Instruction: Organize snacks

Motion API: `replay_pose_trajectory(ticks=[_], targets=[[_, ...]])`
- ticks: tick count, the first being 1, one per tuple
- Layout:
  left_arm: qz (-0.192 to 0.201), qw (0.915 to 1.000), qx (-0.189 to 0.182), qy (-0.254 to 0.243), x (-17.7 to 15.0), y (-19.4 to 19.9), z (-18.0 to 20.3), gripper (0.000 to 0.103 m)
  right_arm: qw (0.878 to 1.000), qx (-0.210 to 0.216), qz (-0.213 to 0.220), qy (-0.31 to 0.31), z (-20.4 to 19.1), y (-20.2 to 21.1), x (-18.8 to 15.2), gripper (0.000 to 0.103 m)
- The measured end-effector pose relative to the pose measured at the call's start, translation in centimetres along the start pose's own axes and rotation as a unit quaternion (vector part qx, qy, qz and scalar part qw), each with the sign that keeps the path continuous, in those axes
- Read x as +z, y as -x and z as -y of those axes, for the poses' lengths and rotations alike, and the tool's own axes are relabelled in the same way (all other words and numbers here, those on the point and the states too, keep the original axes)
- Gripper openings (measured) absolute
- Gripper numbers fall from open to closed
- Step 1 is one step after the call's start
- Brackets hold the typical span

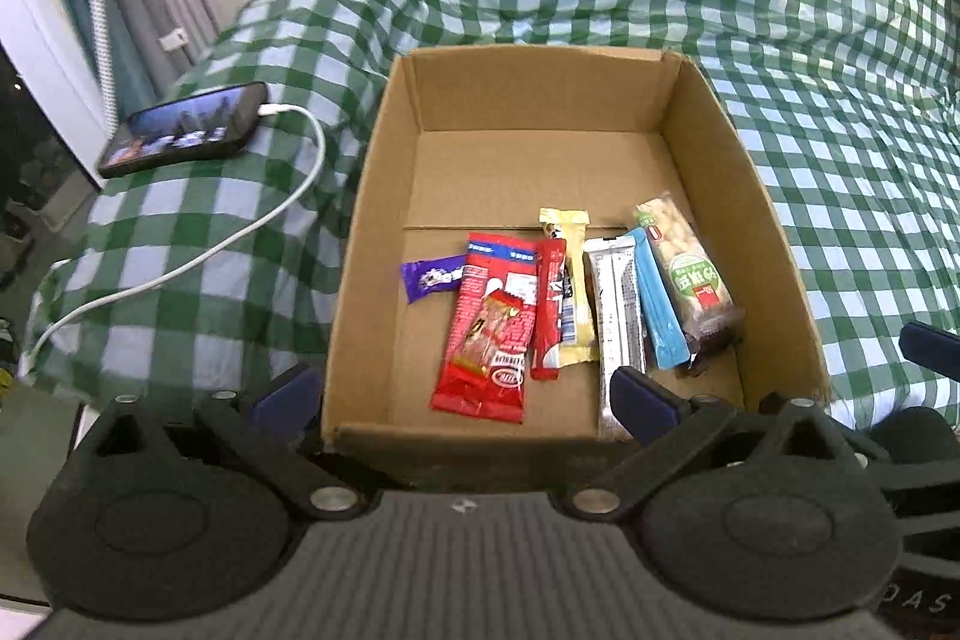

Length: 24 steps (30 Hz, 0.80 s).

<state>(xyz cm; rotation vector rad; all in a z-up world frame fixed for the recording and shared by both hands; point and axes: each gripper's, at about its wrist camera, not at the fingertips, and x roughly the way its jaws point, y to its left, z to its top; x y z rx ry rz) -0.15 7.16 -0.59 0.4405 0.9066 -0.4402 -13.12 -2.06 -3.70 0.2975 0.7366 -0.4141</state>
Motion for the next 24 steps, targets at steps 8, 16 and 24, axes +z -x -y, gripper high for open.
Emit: replay_pose_trajectory(ticks=[8, 16, 24], targets=[[0.016, 0.9989, 0.040, 0.017, -2.4, 2.4, 0.1, 0.103, 1.000, -0.018, 0.020, 0.010, -0.5, 3.1, -2.0, 0.101], [0.000, 0.9996, 0.020, 0.017, -4.0, 4.1, -0.7, 0.103, 0.998, -0.024, 0.045, 0.020, -1.1, 5.5, -3.0, 0.102], [0.027, 0.9990, 0.029, 0.019, -4.8, 6.0, -0.8, 0.103, 0.997, -0.023, 0.064, 0.025, -1.7, 6.9, -3.4, 0.102]])
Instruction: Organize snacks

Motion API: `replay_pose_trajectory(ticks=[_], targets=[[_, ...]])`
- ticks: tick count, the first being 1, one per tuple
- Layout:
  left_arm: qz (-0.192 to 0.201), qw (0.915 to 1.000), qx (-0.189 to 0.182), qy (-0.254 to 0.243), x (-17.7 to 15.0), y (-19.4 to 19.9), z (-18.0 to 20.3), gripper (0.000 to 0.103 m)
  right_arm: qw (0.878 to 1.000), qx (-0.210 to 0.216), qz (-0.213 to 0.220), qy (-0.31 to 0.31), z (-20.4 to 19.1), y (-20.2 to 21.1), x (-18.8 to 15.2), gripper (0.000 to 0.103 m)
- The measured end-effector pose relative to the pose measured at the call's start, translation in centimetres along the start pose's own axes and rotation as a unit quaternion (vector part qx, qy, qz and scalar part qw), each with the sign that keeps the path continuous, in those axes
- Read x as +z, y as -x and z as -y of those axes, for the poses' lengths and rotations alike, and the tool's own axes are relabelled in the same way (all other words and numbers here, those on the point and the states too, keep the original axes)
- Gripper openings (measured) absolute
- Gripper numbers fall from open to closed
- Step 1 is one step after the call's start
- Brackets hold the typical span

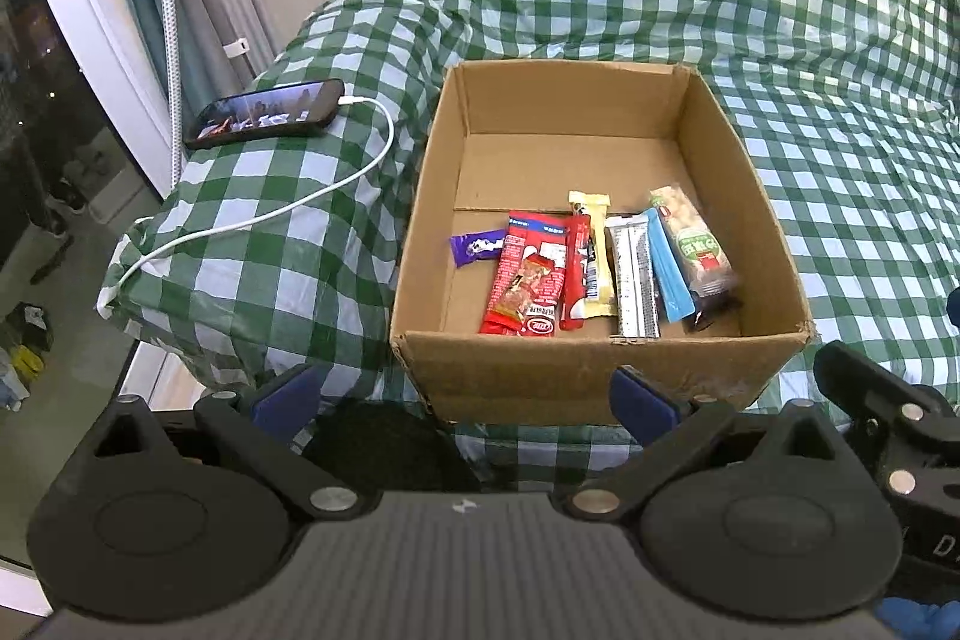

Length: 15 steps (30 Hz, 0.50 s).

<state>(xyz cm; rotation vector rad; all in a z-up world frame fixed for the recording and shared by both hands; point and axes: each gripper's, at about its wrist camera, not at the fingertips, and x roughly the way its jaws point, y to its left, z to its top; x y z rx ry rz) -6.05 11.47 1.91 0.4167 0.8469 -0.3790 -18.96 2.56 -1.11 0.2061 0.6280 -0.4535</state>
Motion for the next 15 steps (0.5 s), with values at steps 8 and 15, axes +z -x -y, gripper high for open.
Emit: replay_pose_trajectory(ticks=[8, 15], targets=[[-0.002, 1.0000, -0.003, 0.005, -0.04, 0.20, -0.02, 0.103, 1.000, 0.002, 0.008, 0.004, -0.26, 0.33, 0.03, 0.102], [-0.005, 0.9999, 0.009, -0.001, 0.16, -0.25, 0.34, 0.103, 1.000, 0.007, 0.001, 0.003, -0.35, -0.07, -0.08, 0.102]])
